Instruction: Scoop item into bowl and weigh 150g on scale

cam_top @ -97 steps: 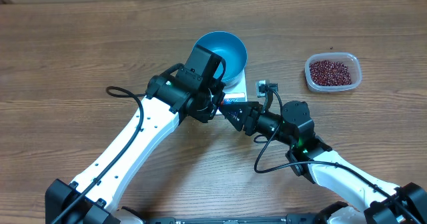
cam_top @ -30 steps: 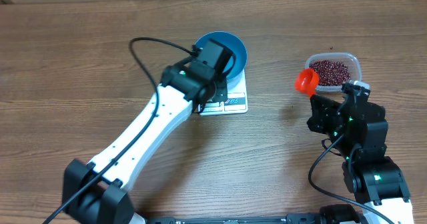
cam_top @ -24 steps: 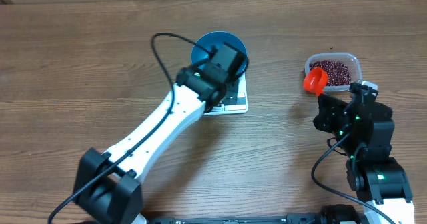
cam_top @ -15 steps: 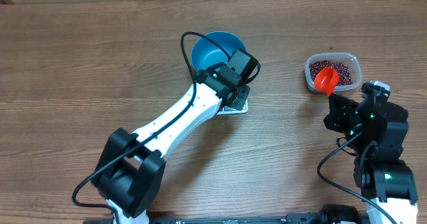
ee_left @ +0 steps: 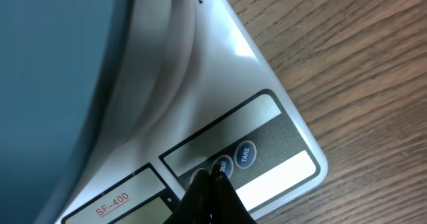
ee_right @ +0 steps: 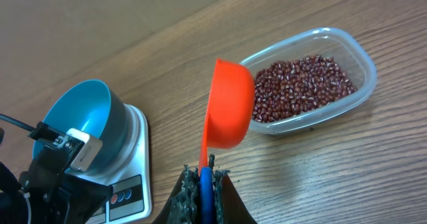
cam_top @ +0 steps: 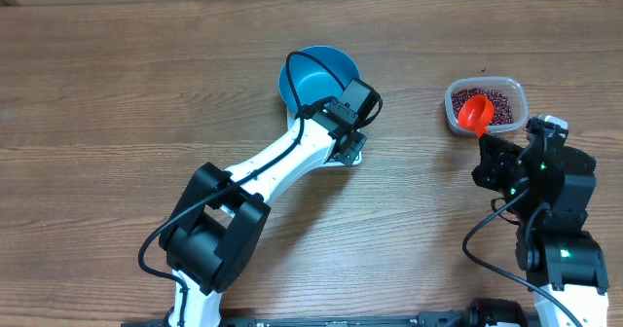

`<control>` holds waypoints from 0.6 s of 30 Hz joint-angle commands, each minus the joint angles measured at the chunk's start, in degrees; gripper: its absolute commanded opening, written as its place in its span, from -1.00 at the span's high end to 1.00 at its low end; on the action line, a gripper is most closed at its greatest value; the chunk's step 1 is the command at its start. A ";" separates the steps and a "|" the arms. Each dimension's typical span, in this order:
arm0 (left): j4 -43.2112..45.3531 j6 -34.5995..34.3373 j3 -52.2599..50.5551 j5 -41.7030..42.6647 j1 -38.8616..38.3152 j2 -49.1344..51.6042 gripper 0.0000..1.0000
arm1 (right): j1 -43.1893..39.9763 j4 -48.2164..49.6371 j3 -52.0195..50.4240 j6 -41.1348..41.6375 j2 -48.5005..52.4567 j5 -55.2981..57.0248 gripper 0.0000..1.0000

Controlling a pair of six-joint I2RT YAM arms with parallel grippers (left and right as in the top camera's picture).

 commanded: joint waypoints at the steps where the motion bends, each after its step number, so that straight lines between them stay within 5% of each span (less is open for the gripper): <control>1: -0.02 1.29 0.74 -1.57 -0.15 0.83 0.92 | -0.39 0.55 1.77 -0.26 0.28 -0.42 0.93; 18: 1.42 1.25 -2.03 -3.56 -0.09 0.94 0.92 | -0.39 0.98 1.77 -0.28 0.28 -0.42 0.93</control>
